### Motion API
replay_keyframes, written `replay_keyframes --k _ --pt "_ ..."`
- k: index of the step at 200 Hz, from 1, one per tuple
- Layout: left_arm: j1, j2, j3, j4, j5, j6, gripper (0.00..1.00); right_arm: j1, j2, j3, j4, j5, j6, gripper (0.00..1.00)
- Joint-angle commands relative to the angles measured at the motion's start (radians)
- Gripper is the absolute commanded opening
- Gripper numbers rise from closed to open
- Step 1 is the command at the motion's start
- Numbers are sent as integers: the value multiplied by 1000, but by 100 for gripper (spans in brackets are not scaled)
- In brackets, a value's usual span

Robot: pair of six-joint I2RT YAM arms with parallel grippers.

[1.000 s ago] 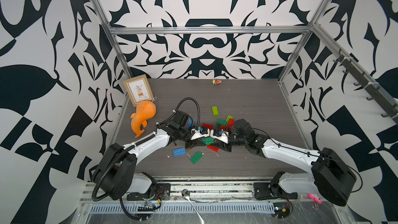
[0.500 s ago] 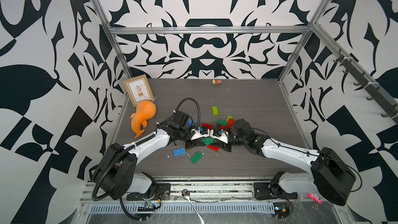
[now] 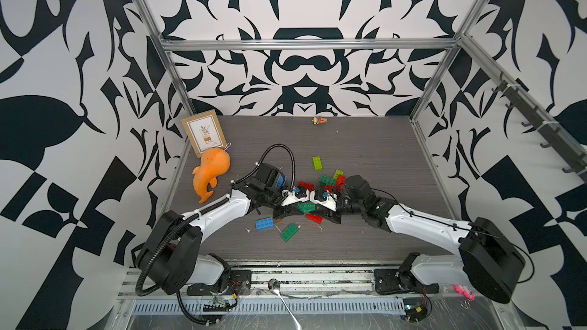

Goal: Assemble a small pinwheel with lego
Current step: Pick up the lego brick from the center of the board.

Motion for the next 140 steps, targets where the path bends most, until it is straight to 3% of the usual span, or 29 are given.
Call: replay_keyframes --k 1,52,140 --pt "-4 -12 26 -1 14 5 30 4 -17 22 9 3 5 42" --pt "-4 -17 22 6 20 1 31 4 -18 21 6 10 1 47" --pt "-3 -19 24 13 18 -9 31 4 -17 23 -3 10 2 39"
